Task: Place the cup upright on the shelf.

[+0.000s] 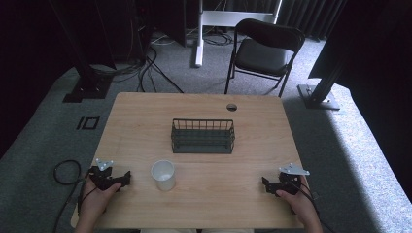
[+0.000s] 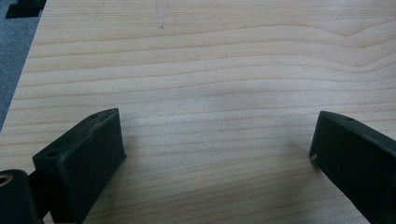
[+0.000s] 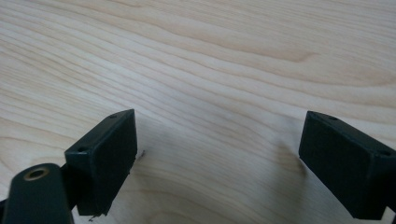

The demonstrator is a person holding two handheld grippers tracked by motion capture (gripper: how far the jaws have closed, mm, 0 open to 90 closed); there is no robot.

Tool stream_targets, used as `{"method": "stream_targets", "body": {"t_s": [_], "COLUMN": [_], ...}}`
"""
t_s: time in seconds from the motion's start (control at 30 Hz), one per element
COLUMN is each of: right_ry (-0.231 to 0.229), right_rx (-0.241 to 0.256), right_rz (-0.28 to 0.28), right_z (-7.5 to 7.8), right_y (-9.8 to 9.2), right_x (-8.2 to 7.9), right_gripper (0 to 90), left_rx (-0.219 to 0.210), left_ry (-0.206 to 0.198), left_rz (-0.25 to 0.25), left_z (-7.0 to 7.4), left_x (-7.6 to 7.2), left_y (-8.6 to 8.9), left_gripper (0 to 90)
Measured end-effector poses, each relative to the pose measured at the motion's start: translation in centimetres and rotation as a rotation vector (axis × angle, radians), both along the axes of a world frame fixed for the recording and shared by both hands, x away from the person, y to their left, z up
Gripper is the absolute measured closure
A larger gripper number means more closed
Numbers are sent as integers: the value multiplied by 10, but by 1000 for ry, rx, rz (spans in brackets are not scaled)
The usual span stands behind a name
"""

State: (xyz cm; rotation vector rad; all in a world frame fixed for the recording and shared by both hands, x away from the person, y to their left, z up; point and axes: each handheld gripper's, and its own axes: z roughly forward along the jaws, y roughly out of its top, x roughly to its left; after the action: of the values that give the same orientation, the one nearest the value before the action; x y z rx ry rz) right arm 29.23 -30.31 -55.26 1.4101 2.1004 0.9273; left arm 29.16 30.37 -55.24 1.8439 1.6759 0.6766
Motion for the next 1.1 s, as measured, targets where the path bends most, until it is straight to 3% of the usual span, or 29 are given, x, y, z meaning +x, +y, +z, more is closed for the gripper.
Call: {"method": "stream_targets", "body": {"t_s": [0.3,0.93,1.1], "right_ry": [-15,-29,-43], "right_rx": [-20,19,44], "right_rz": [50,212,279], "right_z": [8,18,21], "right_y": [18,61,79], "right_x": [4,9,8], "right_gripper": [112,130,130], "left_rx": [0,1,1], "left_ry": [0,0,0], "left_rz": [0,1,2], "left_z": [0,0,0], "left_x": [0,0,0], "left_y": [0,0,0], "left_gripper": [33,30,28]}}
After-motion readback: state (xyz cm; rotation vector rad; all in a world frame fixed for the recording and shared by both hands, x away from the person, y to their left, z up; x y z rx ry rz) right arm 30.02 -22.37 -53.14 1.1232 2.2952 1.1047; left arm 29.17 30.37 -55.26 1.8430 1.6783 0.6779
